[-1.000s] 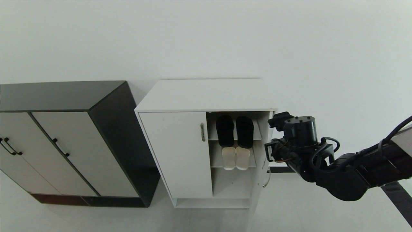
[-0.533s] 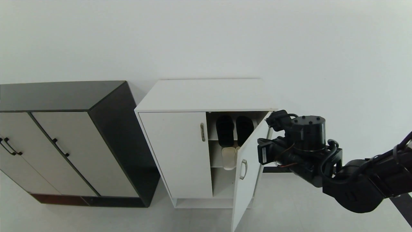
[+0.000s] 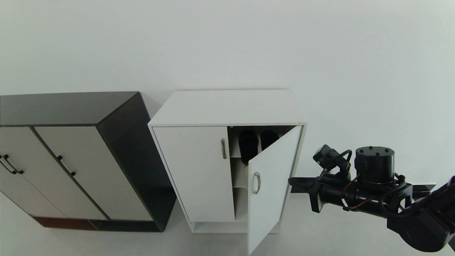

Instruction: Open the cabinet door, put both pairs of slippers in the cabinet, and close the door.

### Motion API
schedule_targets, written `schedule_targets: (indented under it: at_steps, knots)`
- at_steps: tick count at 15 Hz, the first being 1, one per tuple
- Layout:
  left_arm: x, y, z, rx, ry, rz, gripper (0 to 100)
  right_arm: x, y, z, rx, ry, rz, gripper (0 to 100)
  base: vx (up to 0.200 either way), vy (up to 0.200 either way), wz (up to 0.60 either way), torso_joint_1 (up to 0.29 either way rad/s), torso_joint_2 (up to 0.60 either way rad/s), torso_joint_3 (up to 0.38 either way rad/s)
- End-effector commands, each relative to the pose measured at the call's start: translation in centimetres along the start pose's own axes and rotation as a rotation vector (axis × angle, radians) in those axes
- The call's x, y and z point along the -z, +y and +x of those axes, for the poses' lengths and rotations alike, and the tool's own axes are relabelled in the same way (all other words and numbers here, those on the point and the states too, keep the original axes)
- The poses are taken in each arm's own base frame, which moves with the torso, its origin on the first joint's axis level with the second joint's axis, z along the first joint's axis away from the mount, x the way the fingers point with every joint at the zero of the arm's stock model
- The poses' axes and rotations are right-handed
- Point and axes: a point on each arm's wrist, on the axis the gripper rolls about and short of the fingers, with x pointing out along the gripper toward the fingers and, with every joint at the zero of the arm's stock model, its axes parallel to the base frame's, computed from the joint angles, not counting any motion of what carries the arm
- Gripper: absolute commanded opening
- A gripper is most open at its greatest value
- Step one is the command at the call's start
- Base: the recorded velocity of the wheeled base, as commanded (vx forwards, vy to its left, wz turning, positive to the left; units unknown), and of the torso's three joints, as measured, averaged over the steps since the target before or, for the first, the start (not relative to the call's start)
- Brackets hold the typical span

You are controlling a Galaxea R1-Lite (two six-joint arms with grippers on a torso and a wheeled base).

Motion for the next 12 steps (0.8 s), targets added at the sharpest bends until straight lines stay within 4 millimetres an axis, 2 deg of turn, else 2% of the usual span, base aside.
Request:
schedule_targets:
  at_steps: [1, 4, 12]
  knots:
    - [0.0, 0.0, 0.0, -0.001, 0.001, 0.0, 0, 1.6, -0.5, 0.2, 0.002, 0.045, 0.021, 0, 0.2, 0.0, 0.0, 0.002, 0.01, 0.012]
    - [0.0, 0.0, 0.0, -0.001, 0.001, 0.0, 0, 1.7, -0.5, 0.5, 0.0, 0.047, 0.025, 0, 0.2, 0.0, 0.0, 0.01, 0.01, 0.001]
    - [0.0, 0.0, 0.0, -0.001, 0.001, 0.0, 0, 0.1, -0.1, 1.9, -0.015, -0.003, 0.136, 0, 0.0, 0.0, 0.0, 0.0, 0.0, 0.0]
